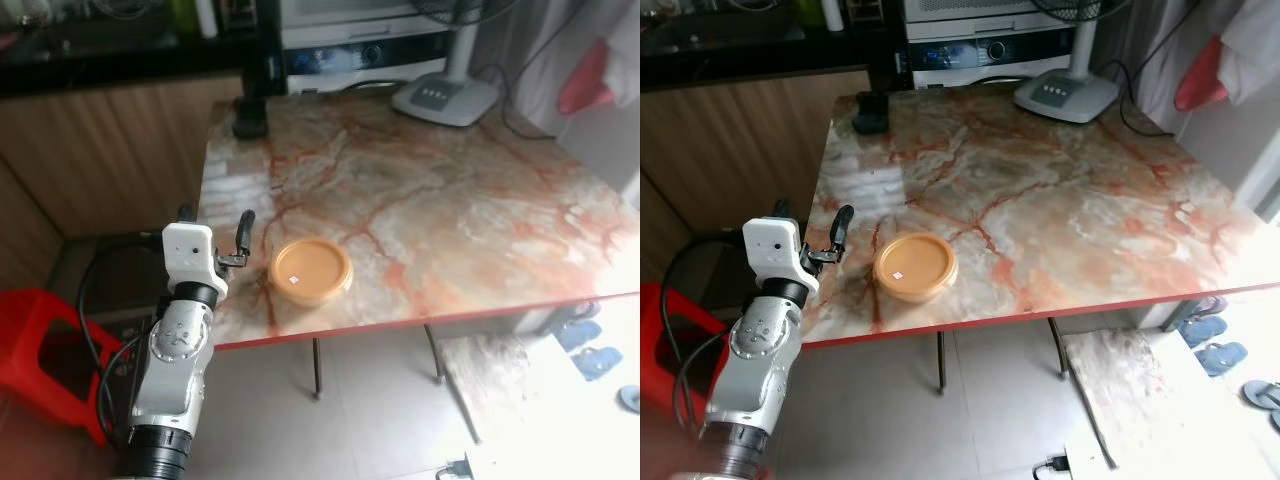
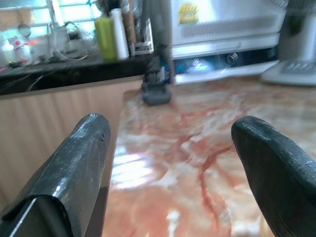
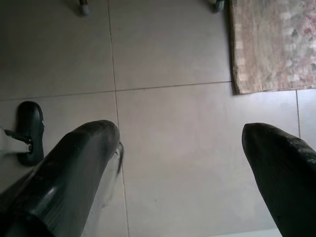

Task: Restocking fridge

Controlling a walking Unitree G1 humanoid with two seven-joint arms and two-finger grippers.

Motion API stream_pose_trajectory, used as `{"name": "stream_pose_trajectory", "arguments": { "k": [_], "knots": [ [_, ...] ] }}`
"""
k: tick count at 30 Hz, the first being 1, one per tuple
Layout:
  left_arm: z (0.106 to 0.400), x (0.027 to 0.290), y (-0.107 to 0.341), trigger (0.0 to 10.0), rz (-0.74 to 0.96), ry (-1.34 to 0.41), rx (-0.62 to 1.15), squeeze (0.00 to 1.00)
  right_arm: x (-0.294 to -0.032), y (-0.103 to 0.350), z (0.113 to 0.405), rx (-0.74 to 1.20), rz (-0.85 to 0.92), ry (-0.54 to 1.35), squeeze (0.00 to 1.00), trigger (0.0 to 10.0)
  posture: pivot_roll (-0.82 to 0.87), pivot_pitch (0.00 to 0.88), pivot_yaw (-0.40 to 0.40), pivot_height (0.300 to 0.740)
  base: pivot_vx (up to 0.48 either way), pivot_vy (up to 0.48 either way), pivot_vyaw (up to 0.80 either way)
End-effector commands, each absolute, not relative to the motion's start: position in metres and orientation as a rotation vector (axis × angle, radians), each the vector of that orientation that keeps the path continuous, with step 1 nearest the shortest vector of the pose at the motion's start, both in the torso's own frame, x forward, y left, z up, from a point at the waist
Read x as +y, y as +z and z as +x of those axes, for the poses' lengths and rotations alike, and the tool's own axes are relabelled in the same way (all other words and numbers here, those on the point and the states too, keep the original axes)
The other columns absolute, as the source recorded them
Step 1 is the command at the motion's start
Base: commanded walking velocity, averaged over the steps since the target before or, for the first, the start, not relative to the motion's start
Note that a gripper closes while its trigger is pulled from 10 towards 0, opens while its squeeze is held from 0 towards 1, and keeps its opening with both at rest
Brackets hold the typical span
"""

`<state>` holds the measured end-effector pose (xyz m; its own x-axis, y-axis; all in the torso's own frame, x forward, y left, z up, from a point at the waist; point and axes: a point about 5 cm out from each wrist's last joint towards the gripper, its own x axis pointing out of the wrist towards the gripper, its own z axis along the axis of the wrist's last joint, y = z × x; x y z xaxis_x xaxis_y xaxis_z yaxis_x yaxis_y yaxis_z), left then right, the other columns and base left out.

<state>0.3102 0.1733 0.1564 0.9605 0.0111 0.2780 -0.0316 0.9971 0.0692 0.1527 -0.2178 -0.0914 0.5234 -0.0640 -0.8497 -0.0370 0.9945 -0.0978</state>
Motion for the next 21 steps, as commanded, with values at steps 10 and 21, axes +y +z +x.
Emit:
{"name": "stream_pose_trajectory", "arguments": {
  "k": [10, 21],
  "knots": [
    [0.311, 0.168, 0.155, 10.0, -0.029, 0.015, -0.261, 0.0, -0.222, -0.094, 0.144, 1.053, -0.112, -0.022, 0.0, 10.0, 0.04, 0.035, 0.025, 0.74, 0.0, 0.0, 0.0],
    [0.322, 0.183, 0.14, 10.0, -0.265, 0.014, -0.1, 0.0, -0.223, -0.094, 0.143, 1.056, -0.118, -0.017, 0.0, 10.0, 0.04, 0.045, 0.023, 0.74, 0.0, 0.0, 0.0]
  ]
}}
